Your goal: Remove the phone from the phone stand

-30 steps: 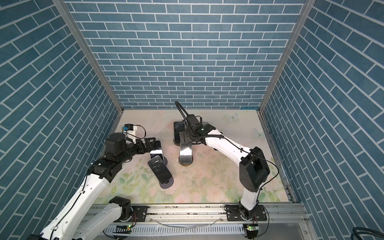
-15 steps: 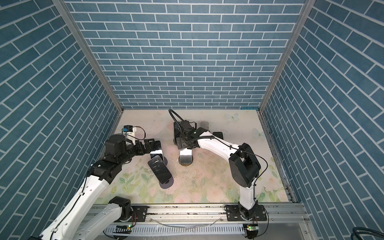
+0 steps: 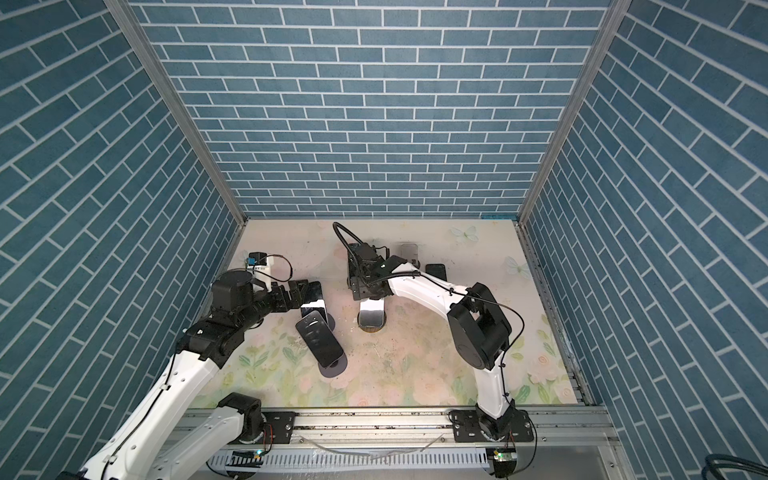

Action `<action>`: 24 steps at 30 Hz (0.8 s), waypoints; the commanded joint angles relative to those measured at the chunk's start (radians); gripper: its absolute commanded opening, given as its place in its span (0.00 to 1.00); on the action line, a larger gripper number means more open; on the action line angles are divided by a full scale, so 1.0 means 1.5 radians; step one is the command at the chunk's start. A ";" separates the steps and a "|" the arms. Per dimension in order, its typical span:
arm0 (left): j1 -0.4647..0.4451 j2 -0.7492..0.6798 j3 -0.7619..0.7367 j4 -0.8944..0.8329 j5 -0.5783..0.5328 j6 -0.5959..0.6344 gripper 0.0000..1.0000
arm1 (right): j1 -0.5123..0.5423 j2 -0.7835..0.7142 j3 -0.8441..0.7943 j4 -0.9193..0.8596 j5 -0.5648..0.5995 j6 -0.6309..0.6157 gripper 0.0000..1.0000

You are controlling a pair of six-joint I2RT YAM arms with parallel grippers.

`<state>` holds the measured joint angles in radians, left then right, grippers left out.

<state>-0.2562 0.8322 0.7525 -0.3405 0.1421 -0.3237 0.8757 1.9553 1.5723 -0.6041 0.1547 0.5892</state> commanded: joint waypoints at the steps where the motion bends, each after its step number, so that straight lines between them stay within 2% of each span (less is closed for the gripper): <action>1: -0.004 -0.006 -0.010 -0.005 -0.006 0.010 1.00 | 0.005 0.015 0.036 -0.026 0.014 0.039 0.91; 12: -0.004 -0.007 -0.011 -0.006 -0.005 0.011 1.00 | 0.013 0.031 0.047 -0.034 0.012 0.047 0.78; 18: -0.004 -0.006 -0.012 -0.006 -0.006 0.011 1.00 | 0.015 0.013 0.034 -0.001 -0.012 0.023 0.59; 24: -0.004 -0.008 -0.011 -0.008 -0.007 0.009 1.00 | 0.014 -0.008 0.032 0.013 -0.032 0.003 0.52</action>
<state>-0.2562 0.8318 0.7509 -0.3405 0.1352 -0.3214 0.8894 1.9862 1.5978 -0.6006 0.1310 0.6193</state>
